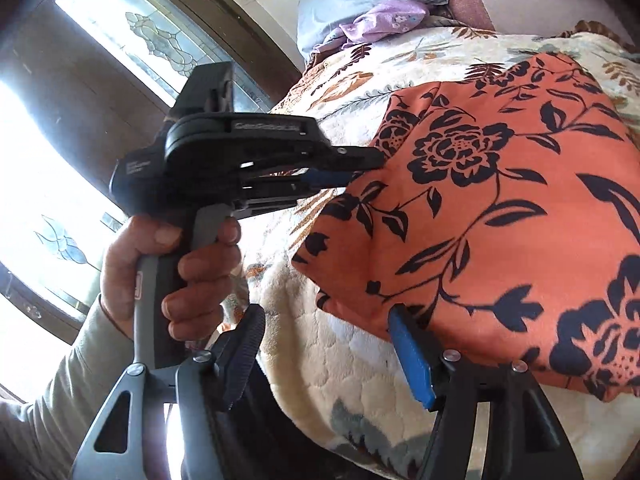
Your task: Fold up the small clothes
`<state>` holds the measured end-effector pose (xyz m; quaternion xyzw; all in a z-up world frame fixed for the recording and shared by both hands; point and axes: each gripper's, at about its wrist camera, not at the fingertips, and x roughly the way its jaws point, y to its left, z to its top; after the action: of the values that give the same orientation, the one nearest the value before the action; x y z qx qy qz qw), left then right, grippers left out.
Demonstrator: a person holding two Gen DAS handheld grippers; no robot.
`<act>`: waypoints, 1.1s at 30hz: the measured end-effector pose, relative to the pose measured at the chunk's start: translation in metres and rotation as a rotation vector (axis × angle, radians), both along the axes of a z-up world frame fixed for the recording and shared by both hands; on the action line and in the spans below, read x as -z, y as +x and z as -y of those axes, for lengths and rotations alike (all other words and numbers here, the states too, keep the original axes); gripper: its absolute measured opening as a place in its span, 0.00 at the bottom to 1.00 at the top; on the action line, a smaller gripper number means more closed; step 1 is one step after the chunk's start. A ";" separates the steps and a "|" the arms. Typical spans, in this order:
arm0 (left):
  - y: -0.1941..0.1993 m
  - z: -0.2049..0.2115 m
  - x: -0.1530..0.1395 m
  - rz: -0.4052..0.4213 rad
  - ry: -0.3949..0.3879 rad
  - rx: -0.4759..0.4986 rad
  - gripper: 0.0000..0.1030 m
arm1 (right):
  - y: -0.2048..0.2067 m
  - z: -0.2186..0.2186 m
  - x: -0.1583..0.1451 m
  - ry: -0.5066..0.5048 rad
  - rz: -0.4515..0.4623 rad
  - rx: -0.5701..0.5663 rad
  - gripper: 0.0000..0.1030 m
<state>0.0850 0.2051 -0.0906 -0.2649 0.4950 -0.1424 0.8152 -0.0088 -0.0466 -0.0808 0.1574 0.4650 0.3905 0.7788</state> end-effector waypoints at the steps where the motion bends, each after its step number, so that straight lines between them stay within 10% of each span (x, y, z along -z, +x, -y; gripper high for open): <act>1: -0.011 -0.001 -0.008 0.022 -0.004 -0.002 0.19 | -0.004 0.010 -0.002 0.012 -0.002 0.013 0.65; 13: -0.067 -0.001 0.005 -0.047 -0.053 -0.076 0.20 | -0.005 0.134 0.003 0.287 -0.161 0.244 0.68; 18: -0.068 0.009 -0.006 -0.028 -0.015 -0.071 0.58 | 0.011 0.148 0.032 0.501 -0.335 0.347 0.68; 21: -0.064 0.015 0.005 -0.065 0.007 -0.077 0.51 | 0.022 0.152 0.048 0.568 -0.427 0.459 0.68; 23: -0.063 0.019 0.012 -0.091 0.047 -0.087 0.23 | 0.025 0.155 0.062 0.618 -0.501 0.521 0.68; 33: -0.073 0.027 -0.004 -0.043 0.098 -0.119 0.18 | 0.008 0.168 0.064 0.645 -0.563 0.634 0.70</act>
<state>0.0115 0.1781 -0.0863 -0.2568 0.5021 -0.0635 0.8233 -0.0009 -0.2148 -0.1447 0.6204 0.4419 0.2017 0.6157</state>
